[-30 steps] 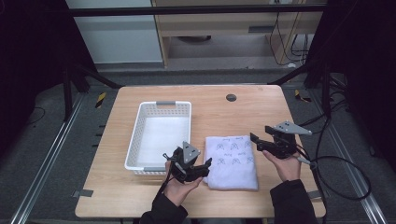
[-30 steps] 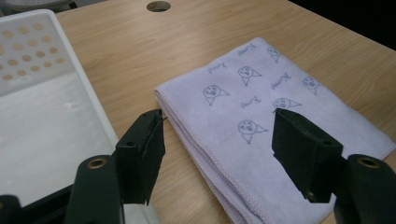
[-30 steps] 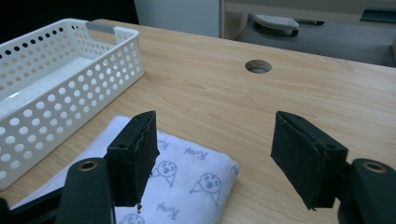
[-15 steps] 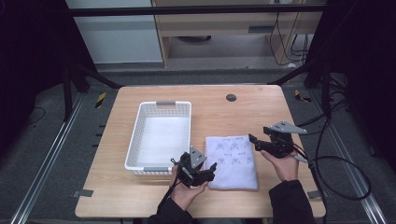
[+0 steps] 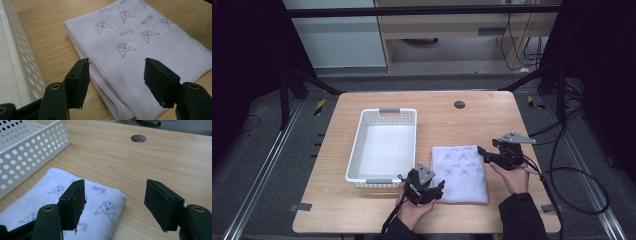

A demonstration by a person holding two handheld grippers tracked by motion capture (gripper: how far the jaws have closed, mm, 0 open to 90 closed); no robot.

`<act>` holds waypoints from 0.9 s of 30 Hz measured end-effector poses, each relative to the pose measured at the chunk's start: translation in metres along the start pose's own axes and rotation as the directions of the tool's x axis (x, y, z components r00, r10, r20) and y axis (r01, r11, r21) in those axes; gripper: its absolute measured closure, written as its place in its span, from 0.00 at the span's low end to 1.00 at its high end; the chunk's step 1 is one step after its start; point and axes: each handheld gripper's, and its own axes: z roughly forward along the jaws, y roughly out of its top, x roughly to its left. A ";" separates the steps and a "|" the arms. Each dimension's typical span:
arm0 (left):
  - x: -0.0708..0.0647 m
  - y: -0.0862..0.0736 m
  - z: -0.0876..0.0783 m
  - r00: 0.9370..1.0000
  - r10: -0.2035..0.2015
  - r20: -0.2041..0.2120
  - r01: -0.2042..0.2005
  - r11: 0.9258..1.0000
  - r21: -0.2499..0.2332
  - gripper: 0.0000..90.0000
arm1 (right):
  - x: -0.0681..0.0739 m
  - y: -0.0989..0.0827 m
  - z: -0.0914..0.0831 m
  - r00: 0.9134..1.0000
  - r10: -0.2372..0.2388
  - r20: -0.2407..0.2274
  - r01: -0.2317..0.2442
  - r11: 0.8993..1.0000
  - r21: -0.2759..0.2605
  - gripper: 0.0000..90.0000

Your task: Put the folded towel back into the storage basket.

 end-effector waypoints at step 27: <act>-0.013 -0.020 0.009 0.999 -0.019 -0.034 0.021 0.999 0.048 0.42 | 0.008 -0.007 0.011 1.000 -0.021 -0.017 0.022 0.999 0.043 0.35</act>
